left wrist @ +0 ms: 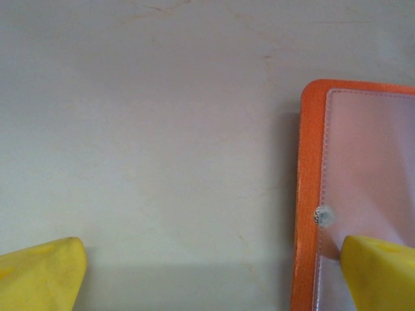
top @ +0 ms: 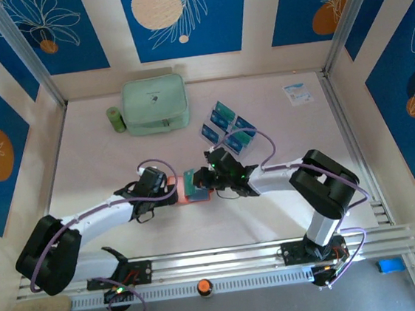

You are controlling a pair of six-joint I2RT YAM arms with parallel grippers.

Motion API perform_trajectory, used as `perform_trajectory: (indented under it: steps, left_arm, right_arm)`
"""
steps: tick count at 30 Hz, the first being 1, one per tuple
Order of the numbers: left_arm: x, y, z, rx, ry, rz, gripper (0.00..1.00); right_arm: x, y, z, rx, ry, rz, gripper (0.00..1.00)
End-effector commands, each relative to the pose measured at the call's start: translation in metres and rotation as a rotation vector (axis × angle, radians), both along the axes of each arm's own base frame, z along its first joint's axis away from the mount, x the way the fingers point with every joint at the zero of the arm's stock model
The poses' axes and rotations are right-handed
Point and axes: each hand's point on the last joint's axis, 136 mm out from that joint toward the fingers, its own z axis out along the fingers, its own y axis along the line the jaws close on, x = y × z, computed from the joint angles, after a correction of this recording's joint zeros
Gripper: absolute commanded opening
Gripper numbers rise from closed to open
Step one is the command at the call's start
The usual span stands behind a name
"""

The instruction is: Put the credit cards into the card holder

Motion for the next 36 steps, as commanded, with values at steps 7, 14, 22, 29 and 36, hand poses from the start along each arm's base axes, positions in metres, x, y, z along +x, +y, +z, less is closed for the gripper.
perform_trajectory:
  steps: [7,14,22,29,36]
  left_arm:
    - [-0.005,0.010,-0.004,0.019,0.016,0.032,1.00]
    - [-0.006,0.011,-0.005,0.018,0.019,0.037,1.00]
    - [-0.002,0.005,0.005,-0.002,0.004,0.026,1.00]
    - [0.020,-0.009,0.027,-0.003,-0.043,-0.020,1.00]
    - [0.028,-0.013,0.015,0.063,0.006,-0.052,1.00]
  right_arm:
    - [0.002,-0.001,-0.008,0.026,-0.006,-0.059,0.00]
    - [0.001,0.000,-0.016,0.037,0.015,-0.069,0.00]
    - [0.000,-0.006,-0.018,0.029,0.012,-0.083,0.00]
    - [-0.003,-0.007,-0.019,0.029,0.017,-0.078,0.00]
    - [-0.004,-0.006,-0.017,0.041,0.012,-0.069,0.00]
